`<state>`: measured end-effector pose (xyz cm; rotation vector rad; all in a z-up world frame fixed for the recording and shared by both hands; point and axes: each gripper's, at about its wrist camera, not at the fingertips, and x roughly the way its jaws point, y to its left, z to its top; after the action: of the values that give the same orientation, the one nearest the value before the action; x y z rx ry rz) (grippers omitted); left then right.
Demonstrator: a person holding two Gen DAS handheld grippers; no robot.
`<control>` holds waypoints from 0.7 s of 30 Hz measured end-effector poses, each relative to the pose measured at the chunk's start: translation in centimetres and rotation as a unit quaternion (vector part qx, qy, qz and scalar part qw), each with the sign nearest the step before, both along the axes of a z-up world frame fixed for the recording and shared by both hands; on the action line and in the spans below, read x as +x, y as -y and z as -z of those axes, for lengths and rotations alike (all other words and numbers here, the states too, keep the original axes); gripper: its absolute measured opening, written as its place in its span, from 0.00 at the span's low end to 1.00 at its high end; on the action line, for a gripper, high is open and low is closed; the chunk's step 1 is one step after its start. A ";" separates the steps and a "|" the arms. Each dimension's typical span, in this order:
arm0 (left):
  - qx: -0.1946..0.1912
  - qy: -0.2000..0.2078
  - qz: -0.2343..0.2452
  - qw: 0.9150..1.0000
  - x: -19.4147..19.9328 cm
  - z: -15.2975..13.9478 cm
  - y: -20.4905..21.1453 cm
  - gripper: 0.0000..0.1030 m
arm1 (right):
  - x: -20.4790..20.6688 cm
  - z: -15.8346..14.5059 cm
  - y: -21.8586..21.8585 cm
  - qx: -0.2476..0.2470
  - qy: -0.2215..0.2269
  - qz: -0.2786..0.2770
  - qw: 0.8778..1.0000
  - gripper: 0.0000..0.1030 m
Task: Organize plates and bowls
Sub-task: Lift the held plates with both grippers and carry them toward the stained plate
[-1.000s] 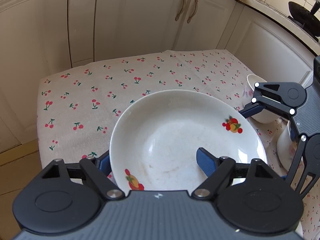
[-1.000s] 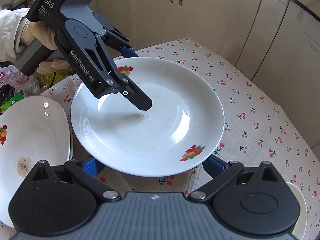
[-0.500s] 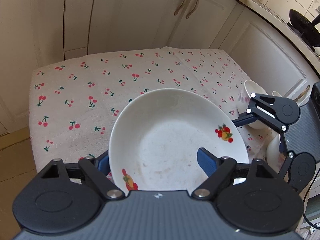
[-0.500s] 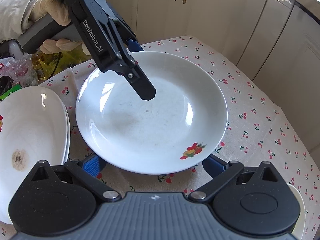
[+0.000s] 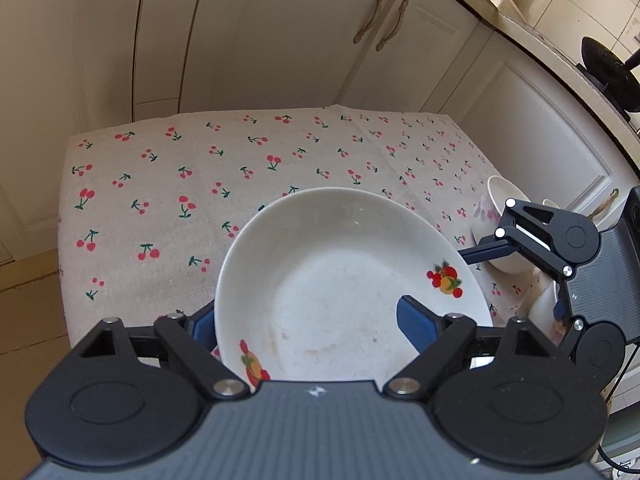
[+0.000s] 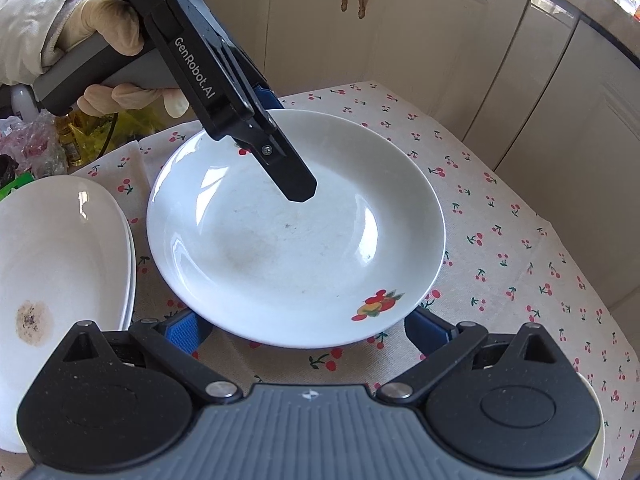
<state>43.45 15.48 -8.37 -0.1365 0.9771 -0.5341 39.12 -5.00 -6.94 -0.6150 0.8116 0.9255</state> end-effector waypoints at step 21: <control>0.012 0.017 0.009 1.000 0.0 0.6 0.8 0.85 | -0.3 -0.5 0.3 0.039 -0.006 -0.002 0.999 1.00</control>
<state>43.48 14.68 -8.93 -0.0969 0.9523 -0.5388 38.77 -5.32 -6.47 -0.5446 0.7814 0.9606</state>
